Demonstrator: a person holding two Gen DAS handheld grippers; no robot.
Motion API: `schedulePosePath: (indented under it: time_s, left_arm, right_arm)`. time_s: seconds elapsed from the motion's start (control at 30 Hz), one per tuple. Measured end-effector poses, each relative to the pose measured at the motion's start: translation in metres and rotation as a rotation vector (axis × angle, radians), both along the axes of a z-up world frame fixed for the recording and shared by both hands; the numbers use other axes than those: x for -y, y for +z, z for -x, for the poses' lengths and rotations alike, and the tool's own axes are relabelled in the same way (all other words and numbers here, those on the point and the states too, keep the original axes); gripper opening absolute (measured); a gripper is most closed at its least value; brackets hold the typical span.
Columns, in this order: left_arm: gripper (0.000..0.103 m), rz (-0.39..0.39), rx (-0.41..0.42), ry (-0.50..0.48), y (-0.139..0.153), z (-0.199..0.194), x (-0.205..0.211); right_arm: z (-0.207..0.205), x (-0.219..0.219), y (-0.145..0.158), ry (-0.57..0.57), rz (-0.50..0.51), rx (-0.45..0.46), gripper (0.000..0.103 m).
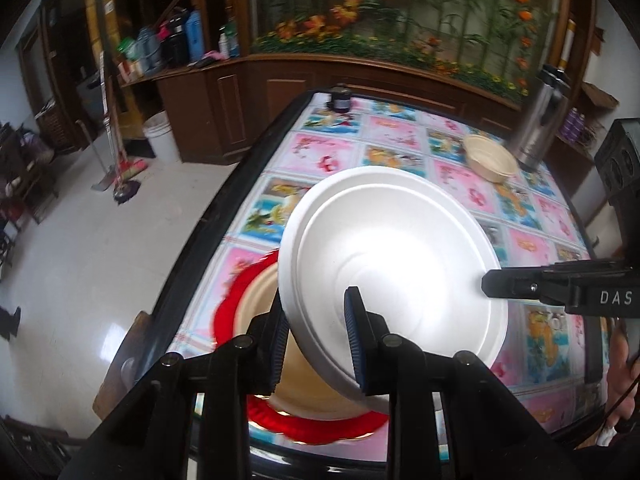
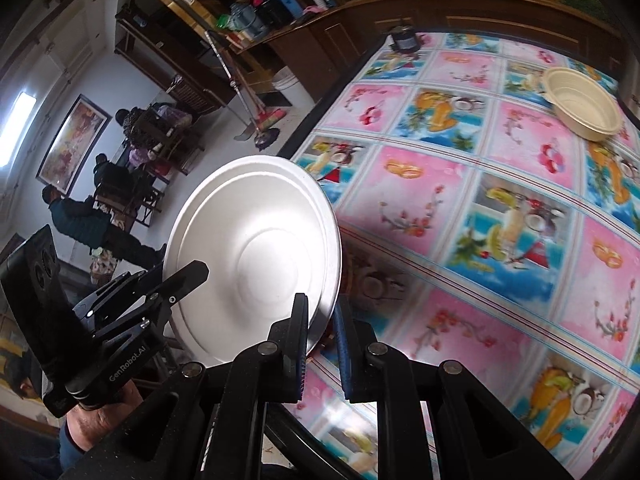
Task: Organize plates and bowls
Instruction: 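Lower the white bowl onto the plate stack and open both tools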
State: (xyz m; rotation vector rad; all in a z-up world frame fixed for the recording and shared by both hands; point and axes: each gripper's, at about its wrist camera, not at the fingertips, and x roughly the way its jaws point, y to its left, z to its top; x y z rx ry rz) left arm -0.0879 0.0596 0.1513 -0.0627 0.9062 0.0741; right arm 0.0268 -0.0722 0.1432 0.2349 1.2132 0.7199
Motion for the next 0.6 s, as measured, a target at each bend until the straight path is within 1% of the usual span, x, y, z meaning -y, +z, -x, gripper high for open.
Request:
schedulePosePath:
  time_s: [0.13, 0.33, 0.5, 0.6]
  left_arm:
    - [0.025, -0.003, -0.028, 0.033, -0.011, 0.002, -0.017]
    - [0.025, 0.004, -0.076, 0.07, -0.029, 0.009, -0.036]
    - [0.025, 0.01, -0.096, 0.078, -0.039, 0.01, -0.042]
    - [0.025, 0.006, -0.101, 0.079, -0.042, 0.009, -0.041]
  right_arm:
    - [-0.004, -0.022, -0.011, 0.031, 0.008, -0.021, 0.015]
    - [-0.004, -0.045, -0.03, 0.068, 0.024, -0.083, 0.016]
    - [-0.005, -0.054, -0.039, 0.079, 0.038, -0.117, 0.016]
    - [-0.007, -0.056, -0.043, 0.074, 0.047, -0.123, 0.017]
